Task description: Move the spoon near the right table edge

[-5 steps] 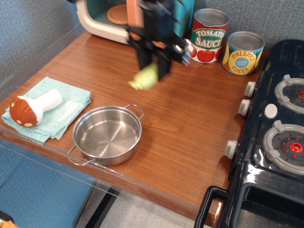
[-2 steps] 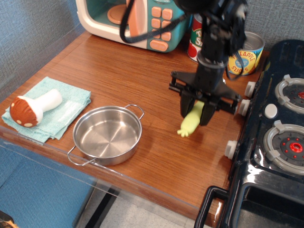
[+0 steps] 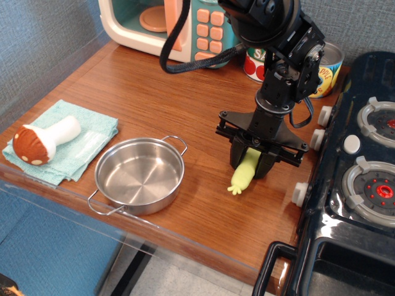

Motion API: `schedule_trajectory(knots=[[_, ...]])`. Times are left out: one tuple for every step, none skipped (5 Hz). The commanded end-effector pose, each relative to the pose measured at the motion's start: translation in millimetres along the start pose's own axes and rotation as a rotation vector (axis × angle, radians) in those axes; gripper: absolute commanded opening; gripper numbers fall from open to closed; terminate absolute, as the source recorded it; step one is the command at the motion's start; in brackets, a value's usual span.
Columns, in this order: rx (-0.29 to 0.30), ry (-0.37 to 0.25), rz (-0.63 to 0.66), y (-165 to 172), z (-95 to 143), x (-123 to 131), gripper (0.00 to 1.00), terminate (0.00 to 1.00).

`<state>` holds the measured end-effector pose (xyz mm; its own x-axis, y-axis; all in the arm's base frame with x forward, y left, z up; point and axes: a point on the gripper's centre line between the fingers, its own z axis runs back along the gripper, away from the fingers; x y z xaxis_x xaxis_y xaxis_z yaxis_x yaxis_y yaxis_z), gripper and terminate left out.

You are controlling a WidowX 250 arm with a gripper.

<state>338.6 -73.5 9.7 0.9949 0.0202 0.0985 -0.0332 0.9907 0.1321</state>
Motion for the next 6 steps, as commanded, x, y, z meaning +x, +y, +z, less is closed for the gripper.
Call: schedule_trajectory(knots=[[-0.123,-0.144,-0.017,12,52,2,1.0,0.0],[-0.176,-0.207,-0.017,19,88,5,1.0,0.0],[-0.223,-0.228,-0.024,25,109,8,1.0,0.0],[-0.157,-0.196,-0.055,32,105,8,1.0,0.0],[-0.157,-0.196,-0.055,32,105,8,1.0,0.0],[-0.157,-0.196,-0.055,32,105,8,1.0,1.0]])
